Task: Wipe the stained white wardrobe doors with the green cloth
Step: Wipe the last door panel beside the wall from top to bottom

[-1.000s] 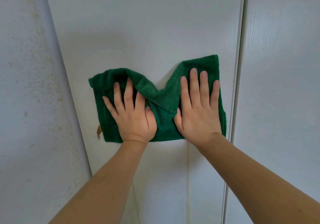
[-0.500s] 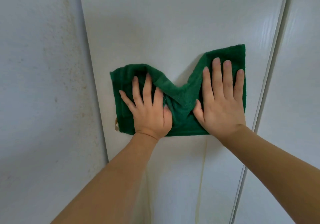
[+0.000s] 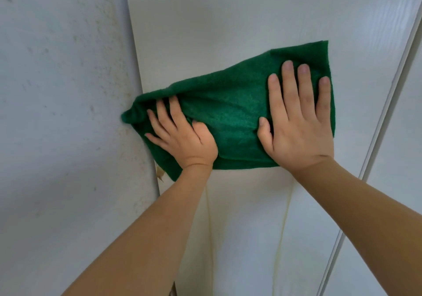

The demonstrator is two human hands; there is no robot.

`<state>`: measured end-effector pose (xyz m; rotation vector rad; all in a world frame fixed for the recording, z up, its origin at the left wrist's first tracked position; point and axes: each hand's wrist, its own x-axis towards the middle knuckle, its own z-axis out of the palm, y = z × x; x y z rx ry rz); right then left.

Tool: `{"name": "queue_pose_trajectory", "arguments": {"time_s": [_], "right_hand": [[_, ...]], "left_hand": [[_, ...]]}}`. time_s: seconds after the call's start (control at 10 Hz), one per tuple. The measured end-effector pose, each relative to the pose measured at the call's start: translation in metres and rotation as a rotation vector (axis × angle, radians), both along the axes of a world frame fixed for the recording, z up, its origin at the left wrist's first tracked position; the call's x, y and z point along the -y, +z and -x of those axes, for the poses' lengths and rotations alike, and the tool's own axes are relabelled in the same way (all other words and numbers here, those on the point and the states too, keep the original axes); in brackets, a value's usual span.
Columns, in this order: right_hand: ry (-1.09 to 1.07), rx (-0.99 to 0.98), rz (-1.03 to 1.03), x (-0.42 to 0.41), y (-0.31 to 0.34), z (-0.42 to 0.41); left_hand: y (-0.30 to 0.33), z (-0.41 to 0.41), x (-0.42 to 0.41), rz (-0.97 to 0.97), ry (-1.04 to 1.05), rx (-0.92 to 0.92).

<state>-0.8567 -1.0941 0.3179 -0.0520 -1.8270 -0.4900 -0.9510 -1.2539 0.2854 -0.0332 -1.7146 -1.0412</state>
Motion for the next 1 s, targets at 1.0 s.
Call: {"name": "queue_pose_trajectory", "arguments": {"time_s": [1.0], "right_hand": [[0.010, 0.005, 0.004, 0.007, -0.013, 0.004]], "left_hand": [[0.005, 0.005, 0.010, -0.081, -0.040, -0.091]]}}
